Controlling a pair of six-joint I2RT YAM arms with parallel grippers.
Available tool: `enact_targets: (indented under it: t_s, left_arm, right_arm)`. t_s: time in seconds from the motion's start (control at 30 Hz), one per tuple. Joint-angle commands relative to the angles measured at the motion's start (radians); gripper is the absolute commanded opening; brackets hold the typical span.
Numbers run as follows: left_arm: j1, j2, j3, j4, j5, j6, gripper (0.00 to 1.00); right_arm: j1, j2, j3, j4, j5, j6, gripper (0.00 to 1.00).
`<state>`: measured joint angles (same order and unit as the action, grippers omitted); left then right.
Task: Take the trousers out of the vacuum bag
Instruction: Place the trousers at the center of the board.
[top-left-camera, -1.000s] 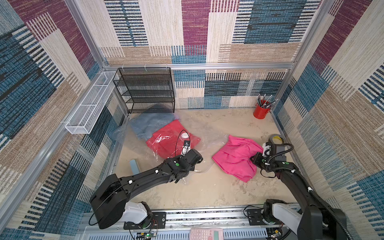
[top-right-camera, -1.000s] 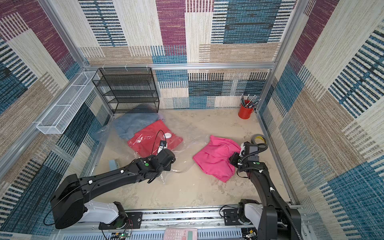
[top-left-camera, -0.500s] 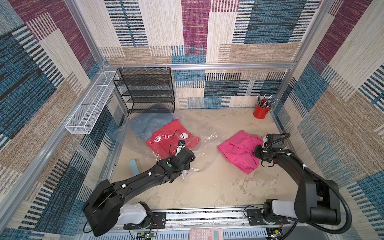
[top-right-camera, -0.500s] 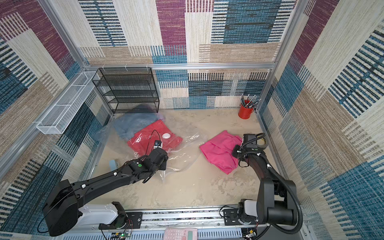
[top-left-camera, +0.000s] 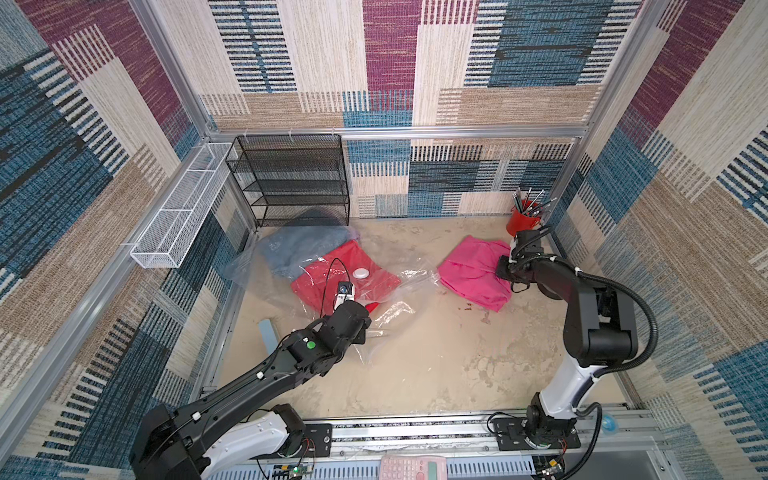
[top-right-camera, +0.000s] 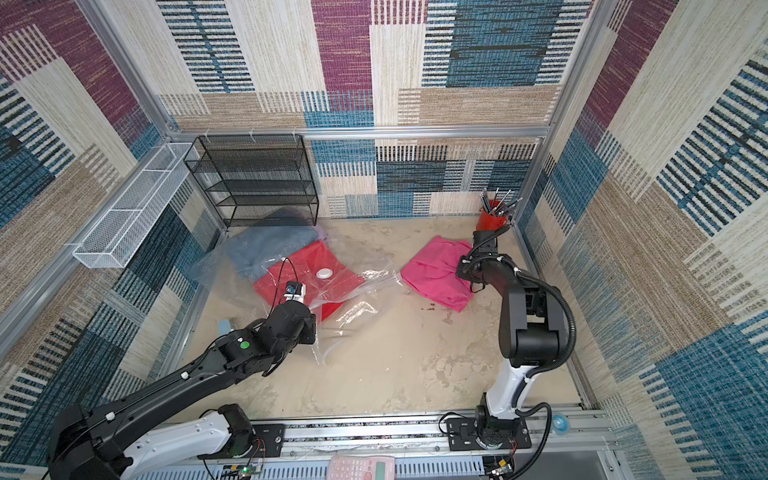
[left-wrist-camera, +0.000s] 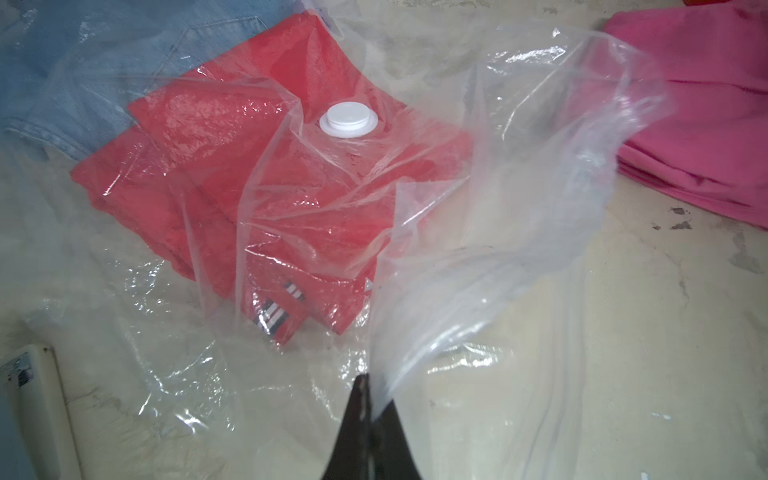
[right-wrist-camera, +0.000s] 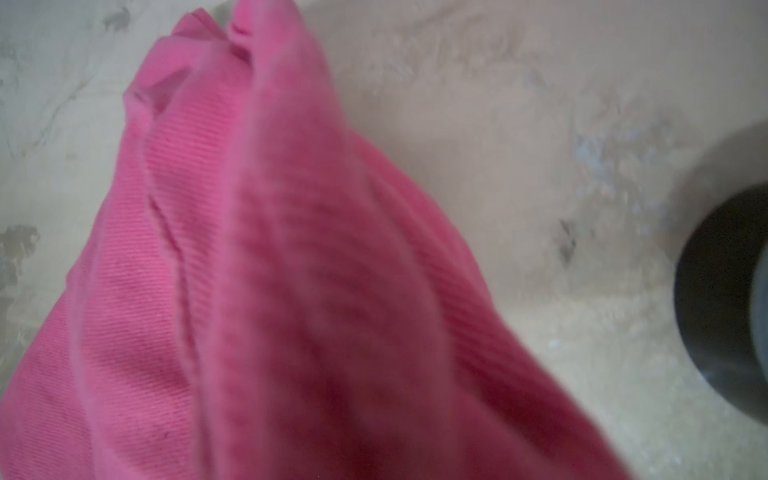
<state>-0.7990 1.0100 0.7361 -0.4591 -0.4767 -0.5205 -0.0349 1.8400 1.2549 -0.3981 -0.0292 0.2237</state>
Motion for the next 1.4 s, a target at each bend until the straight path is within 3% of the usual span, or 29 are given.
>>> enact_targets:
  t_s: [0.0,0.17,0.3,0.43,0.63,0.97,1.17,1.37]
  left_arm:
    - [0.001,-0.031,-0.007,-0.062,-0.038,0.025,0.0]
    - [0.001,-0.046,-0.004,-0.079,-0.038,0.02,0.0]
    - [0.001,-0.052,-0.009,-0.072,-0.035,0.019,0.0]
    - [0.002,-0.041,0.004,-0.069,-0.032,0.019,0.0]
    - [0.001,-0.036,0.013,-0.062,-0.031,0.02,0.0]
    - [0.001,-0.05,0.01,-0.046,-0.012,0.04,0.0]
    - [0.002,-0.047,0.012,-0.04,0.008,0.033,0.0]
    - [0.002,-0.048,0.019,-0.042,0.009,0.028,0.0]
  right_arm:
    - [0.044,0.088,0.103,0.016,0.086,-0.029,0.0]
    - [0.072,0.253,0.293,-0.055,0.091,-0.082,0.0]
    - [0.072,0.292,0.331,-0.064,-0.004,-0.081,0.0]
    - [0.072,0.236,0.241,0.043,-0.11,0.021,0.0]
    - [0.071,0.065,0.004,0.304,-0.257,0.283,0.0]
    - [0.071,-0.077,-0.357,0.669,-0.267,0.646,0.0]
    - [0.076,0.006,-0.361,0.767,-0.374,0.741,0.0]
    - [0.133,0.055,-0.314,0.814,-0.302,0.824,0.0]
